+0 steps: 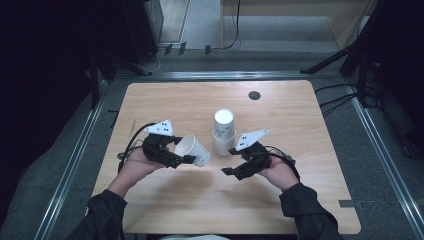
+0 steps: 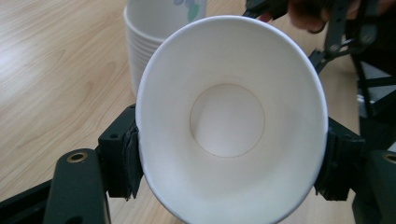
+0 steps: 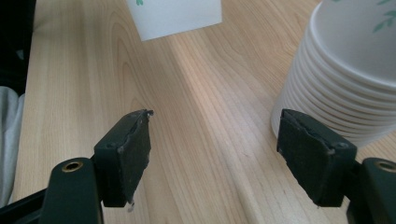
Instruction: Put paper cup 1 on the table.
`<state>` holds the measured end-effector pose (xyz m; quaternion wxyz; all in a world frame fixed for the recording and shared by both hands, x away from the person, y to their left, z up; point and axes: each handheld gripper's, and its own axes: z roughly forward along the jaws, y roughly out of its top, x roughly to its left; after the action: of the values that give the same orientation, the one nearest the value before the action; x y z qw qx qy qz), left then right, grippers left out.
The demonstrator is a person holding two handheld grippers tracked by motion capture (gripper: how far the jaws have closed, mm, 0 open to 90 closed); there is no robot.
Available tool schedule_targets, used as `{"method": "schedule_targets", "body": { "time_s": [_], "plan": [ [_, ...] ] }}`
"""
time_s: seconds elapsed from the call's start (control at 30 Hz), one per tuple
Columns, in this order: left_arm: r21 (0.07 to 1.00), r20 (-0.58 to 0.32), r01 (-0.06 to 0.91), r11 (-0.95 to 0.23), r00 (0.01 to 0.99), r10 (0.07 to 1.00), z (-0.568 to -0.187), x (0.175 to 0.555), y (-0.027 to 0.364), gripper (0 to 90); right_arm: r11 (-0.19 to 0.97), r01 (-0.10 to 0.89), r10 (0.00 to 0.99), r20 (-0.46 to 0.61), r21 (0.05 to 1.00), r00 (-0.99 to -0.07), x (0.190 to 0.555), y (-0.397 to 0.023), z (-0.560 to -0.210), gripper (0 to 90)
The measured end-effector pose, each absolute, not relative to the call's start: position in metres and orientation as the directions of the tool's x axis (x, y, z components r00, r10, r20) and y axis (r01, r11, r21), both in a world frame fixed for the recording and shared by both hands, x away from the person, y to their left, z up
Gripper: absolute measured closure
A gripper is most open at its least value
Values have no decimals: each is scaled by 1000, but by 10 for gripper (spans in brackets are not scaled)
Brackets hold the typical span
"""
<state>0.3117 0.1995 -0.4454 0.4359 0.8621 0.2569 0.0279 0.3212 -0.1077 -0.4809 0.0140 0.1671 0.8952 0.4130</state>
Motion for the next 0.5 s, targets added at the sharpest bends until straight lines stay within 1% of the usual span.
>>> {"method": "schedule_targets", "body": {
  "time_s": [0.13,0.23,0.43,0.5],
  "plan": [
    [751,-161,423,-507,862,481,-448,310,204,255,602,272,322,82,751,-943,319,-111,-477,261],
    [744,-157,430,-512,857,491,-450,310,207,255,596,276,334,80,754,-939,319,-113,-475,260],
    [731,-157,464,-500,827,539,-452,310,222,253,593,302,369,81,746,-926,318,-117,-474,258],
    [723,-145,470,-507,821,553,-453,310,227,253,605,289,370,60,742,-927,315,-120,-474,253]
  ]
}}
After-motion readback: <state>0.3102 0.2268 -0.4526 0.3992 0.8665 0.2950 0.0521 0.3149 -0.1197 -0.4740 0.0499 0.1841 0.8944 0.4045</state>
